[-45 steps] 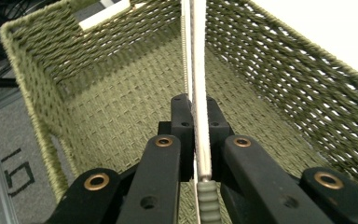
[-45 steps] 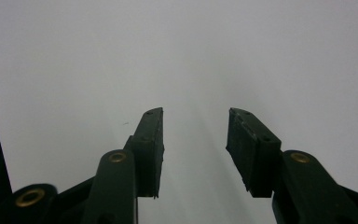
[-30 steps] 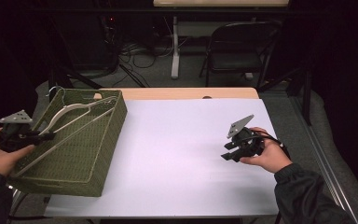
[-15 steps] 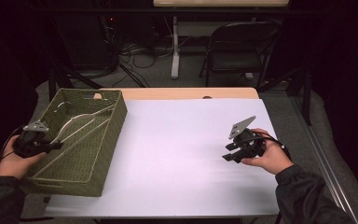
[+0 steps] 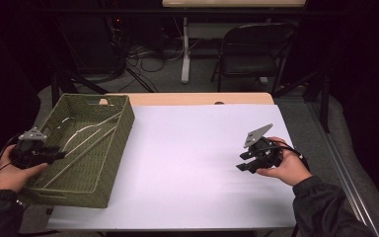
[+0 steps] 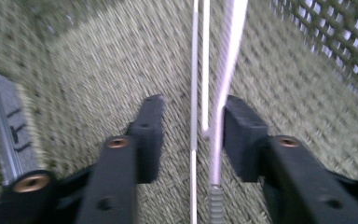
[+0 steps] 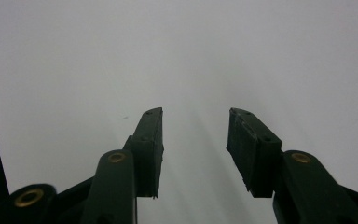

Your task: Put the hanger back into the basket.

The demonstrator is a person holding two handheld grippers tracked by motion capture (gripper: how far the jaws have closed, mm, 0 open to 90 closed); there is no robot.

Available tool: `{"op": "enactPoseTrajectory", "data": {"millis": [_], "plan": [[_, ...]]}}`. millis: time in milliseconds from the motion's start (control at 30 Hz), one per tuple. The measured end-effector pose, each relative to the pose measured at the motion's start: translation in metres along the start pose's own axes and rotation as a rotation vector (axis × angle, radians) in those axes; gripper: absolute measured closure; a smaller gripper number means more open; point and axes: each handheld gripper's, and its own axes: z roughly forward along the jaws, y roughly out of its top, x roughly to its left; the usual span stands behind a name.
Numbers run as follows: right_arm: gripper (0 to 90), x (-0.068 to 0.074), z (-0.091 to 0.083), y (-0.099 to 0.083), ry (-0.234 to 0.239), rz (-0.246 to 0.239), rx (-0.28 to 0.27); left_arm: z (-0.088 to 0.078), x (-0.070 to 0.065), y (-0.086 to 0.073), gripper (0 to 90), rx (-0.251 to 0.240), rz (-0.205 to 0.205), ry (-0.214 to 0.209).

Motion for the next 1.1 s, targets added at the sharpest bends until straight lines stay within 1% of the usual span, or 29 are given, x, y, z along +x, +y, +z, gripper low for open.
{"op": "enactPoseTrajectory", "data": {"millis": [33,67,100,167,200,233,267,333,367,400,433,467,500,533,567,633,667,700,733,767,800,833,867,933,967,1033,1100], "plan": [[55.4,0.000,-0.002,0.001,0.004,-0.007,0.030,-0.004,-0.001,0.001,52.7,-0.017,-0.009,0.003],[55.2,0.001,-0.002,0.001,-0.007,-0.004,0.018,-0.008,-0.002,0.002,48.9,-0.037,-0.019,-0.005],[55.1,0.001,-0.004,0.001,0.001,-0.008,0.030,-0.011,-0.003,0.002,45.6,-0.054,-0.024,-0.017],[54.6,0.003,-0.003,0.000,-0.011,-0.014,-0.013,-0.021,-0.006,0.004,44.3,-0.073,-0.009,-0.019],[54.2,0.004,-0.004,0.000,-0.014,-0.014,-0.007,-0.024,-0.008,0.004,42.7,-0.080,-0.012,-0.020],[54.1,0.004,-0.006,0.001,-0.018,-0.028,0.007,-0.030,-0.011,0.005,41.5,-0.091,-0.016,-0.032],[53.7,0.005,-0.006,0.000,-0.022,-0.032,-0.001,-0.034,-0.013,0.006,41.2,-0.092,-0.016,-0.041],[53.4,0.006,-0.008,0.000,-0.028,-0.039,-0.004,-0.042,-0.019,0.008,41.2,-0.085,-0.007,-0.022],[53.4,0.007,-0.008,0.000,-0.024,-0.039,-0.008,-0.045,-0.022,0.009,41.2,-0.081,-0.016,-0.021],[53.1,0.008,-0.009,0.000,-0.035,-0.042,-0.007,-0.048,-0.025,0.010,41.2,-0.079,-0.018,-0.020],[52.8,0.009,-0.009,0.000,-0.038,-0.032,-0.033,-0.051,-0.029,0.012,41.2,-0.079,-0.024,-0.014],[52.4,0.009,-0.011,0.000,-0.044,-0.029,-0.007,-0.054,-0.033,0.014,41.2,-0.079,-0.021,-0.009],[52.0,0.011,-0.012,0.000,-0.052,-0.021,-0.017,-0.057,-0.038,0.016,41.2,-0.084,-0.020,-0.012],[51.2,0.012,-0.014,0.000,-0.051,-0.026,-0.008,-0.060,-0.044,0.019,41.2,-0.090,-0.014,-0.018],[50.6,0.013,-0.015,-0.001,-0.046,-0.012,-0.020,-0.063,-0.050,0.022,41.2,-0.098,-0.016,-0.019],[49.9,0.016,-0.019,-0.001,-0.056,-0.002,-0.020,-0.068,-0.063,0.029,41.2,-0.118,-0.008,-0.028],[49.8,0.018,-0.017,-0.003,-0.079,0.011,-0.073,-0.070,-0.071,0.033,41.2,-0.131,0.000,-0.032],[49.6,0.019,-0.023,-0.002,-0.079,0.012,-0.032,-0.072,-0.079,0.036,41.2,-0.146,0.009,-0.041],[49.5,0.020,-0.025,-0.003,-0.087,0.018,-0.029,-0.074,-0.088,0.040,41.2,-0.165,0.015,-0.055],[49.4,0.022,-0.027,-0.005,-0.102,0.023,-0.044,-0.076,-0.096,0.043,41.2,-0.188,0.021,-0.066],[49.2,0.023,-0.027,-0.007,-0.107,0.035,-0.071,-0.077,-0.105,0.047,41.2,-0.205,0.035,-0.078],[48.9,0.024,-0.029,-0.009,-0.105,0.052,-0.068,-0.077,-0.116,0.052,41.1,-0.213,0.063,-0.088],[48.3,0.024,-0.031,-0.012,-0.103,0.065,-0.066,-0.078,-0.123,0.055,41.0,-0.218,0.077,-0.091],[48.0,0.026,-0.033,-0.016,-0.120,0.081,-0.055,-0.077,-0.139,0.062,40.6,-0.239,0.095,-0.115],[47.9,0.027,-0.033,-0.019,-0.126,0.089,-0.070,-0.076,-0.147,0.065,40.6,-0.249,0.099,-0.134],[47.8,0.029,-0.034,-0.023,-0.131,0.102,-0.081,-0.071,-0.161,0.069,40.6,-0.270,0.103,-0.169],[47.8,0.030,-0.035,-0.027,-0.130,0.116,-0.089,-0.064,-0.175,0.073,40.1,-0.280,0.117,-0.186]]}}
